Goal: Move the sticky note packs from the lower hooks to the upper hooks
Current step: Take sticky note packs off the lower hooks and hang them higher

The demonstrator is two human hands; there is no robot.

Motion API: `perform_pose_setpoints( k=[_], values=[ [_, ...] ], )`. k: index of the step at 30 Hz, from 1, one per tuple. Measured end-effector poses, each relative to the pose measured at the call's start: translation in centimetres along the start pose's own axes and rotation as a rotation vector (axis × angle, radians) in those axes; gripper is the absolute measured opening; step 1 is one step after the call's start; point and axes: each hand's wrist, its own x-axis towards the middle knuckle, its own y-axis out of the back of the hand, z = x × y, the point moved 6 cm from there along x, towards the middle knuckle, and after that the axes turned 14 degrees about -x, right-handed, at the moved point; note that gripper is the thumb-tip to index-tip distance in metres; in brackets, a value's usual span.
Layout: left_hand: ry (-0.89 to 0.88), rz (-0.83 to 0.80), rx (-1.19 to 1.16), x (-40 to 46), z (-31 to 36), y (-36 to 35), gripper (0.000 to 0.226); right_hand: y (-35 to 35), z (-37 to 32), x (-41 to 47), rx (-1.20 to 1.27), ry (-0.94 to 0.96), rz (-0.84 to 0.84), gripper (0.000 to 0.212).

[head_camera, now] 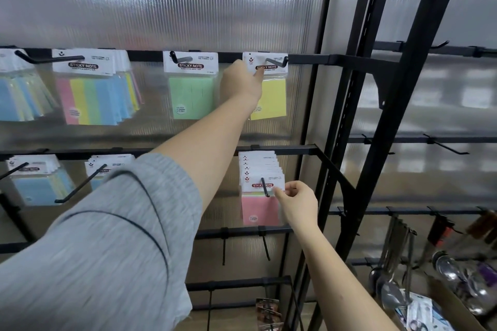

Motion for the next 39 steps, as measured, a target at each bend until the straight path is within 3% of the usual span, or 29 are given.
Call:
perform_pose_setpoints(
  k=[7,20,31,39],
  values=[
    [0.102,-0.04,0.008,-1.4,-1.5,0.9,0.029,-0.4,0.0,-0.5,0.003,0.005,-0.064,0.025],
    [0.152,-0.221,0.15,-7.3,-4.3,5.2,0.02,-0.5,-0.8,-2.8,0.07,0.006,0.01,0.031],
    [0.304,-0.144,-0.001,-10.2,-10.4,9.6,0.017,1.6,-2.7,-5.6,0.13,0.015,0.1,0.033],
    [0.428,0.031,0.043,-11.1,-16.8,12.8,0.018,3.6,-6.0,-7.5,0.133,0.065,0.185,0.036]
  ],
)
